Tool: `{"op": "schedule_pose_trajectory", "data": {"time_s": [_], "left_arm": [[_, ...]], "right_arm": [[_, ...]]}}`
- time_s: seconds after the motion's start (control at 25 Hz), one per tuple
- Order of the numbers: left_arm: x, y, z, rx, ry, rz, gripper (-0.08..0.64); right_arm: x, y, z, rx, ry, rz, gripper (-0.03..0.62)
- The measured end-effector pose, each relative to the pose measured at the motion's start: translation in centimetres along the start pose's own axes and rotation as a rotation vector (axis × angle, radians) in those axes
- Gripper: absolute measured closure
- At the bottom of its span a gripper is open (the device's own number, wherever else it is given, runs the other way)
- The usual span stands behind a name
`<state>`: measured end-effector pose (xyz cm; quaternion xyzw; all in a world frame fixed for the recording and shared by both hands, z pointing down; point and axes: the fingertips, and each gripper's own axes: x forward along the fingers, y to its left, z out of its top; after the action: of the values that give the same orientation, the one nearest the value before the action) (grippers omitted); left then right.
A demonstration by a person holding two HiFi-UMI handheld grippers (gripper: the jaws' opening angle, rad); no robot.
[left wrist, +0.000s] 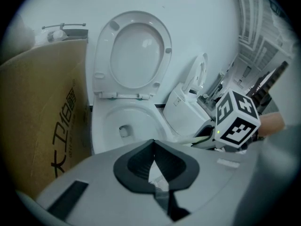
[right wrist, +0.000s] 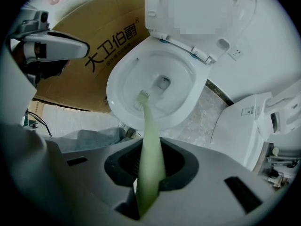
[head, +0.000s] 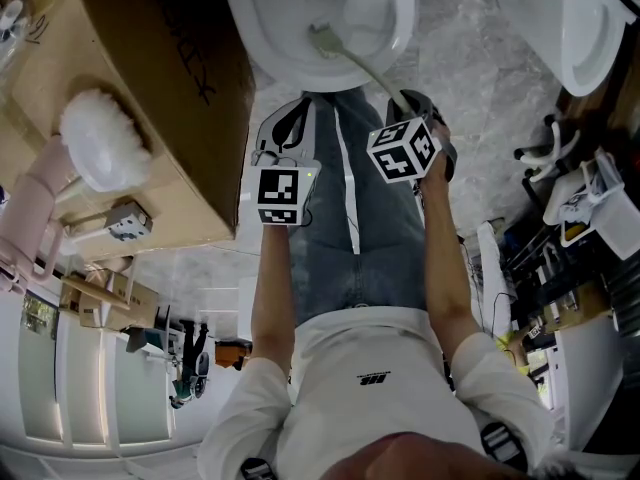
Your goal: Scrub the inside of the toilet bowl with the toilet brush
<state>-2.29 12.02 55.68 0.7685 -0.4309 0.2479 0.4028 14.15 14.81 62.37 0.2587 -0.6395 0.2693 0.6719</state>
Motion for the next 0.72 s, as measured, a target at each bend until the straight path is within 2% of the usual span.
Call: {"op": "schedule_pose_trajectory", "data": {"time_s": [0.72], "left_arm": [[0.4, 1.7, 0.2, -0.009, -0.001, -0.008, 0.551]], "right_arm": [[3.1, -0.3, 2.1, 0.066, 0.054, -0.051, 0.54]]}}
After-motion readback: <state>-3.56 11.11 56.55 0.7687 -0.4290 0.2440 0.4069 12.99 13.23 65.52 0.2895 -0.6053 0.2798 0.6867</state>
